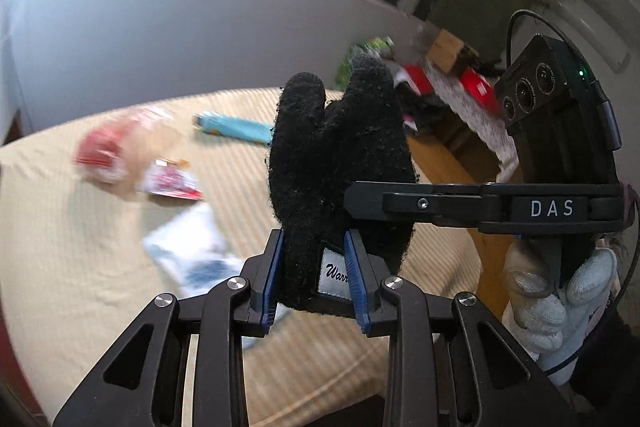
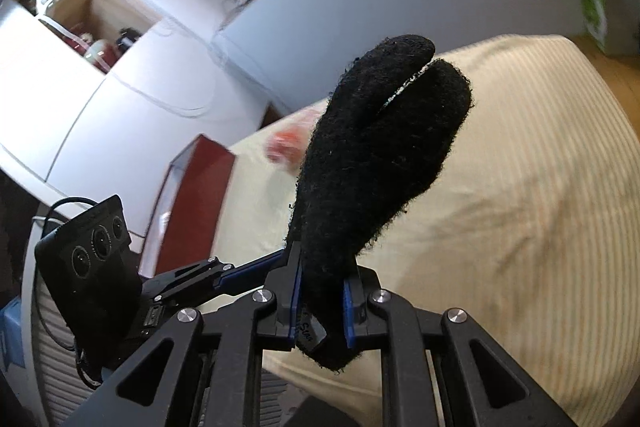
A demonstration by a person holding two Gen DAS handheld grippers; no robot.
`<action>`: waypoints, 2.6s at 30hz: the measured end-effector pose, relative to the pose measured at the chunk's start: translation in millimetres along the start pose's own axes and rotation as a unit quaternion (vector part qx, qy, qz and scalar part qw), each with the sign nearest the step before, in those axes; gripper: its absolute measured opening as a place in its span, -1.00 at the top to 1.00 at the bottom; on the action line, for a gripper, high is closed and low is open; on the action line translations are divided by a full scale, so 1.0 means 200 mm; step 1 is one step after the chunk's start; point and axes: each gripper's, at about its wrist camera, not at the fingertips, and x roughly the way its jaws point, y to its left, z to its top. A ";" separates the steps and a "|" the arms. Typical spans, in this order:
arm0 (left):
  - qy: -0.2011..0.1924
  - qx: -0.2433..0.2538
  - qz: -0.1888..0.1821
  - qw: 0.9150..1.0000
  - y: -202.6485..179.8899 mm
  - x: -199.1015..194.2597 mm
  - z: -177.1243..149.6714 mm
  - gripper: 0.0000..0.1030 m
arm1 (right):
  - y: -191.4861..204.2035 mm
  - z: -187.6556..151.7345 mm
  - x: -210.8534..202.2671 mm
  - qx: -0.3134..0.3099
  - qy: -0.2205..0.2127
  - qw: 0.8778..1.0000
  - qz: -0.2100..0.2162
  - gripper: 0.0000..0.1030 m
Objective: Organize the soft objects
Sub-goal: 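Lift the black glove with the right tool and carry it over the box, then lower the glove onto the orange pack and open the right tool, then move both tools back over the bed toward the white bag and blue tube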
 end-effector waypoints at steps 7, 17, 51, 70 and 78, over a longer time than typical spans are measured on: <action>-0.054 -0.026 0.051 0.997 0.21 -0.33 0.01 0.45 | 0.38 0.11 0.15 -0.055 0.014 0.997 0.045 0.72; -0.112 -0.081 0.131 0.982 0.58 -0.76 -0.06 0.45 | 0.94 0.18 0.51 -0.133 0.056 0.984 0.101 0.72; -0.089 -0.194 0.291 0.933 1.29 -0.84 -0.12 -0.08 | 1.51 0.41 1.44 -0.230 0.106 0.967 0.031 -0.14; -0.132 -0.156 0.304 0.931 0.95 -0.97 -0.17 -0.29 | 1.22 0.31 0.97 -0.261 0.039 0.964 -0.013 -0.18; -0.154 -0.114 0.308 0.932 0.69 -0.97 -0.20 -0.36 | 1.00 0.23 0.67 -0.248 -0.014 0.968 -0.036 -0.18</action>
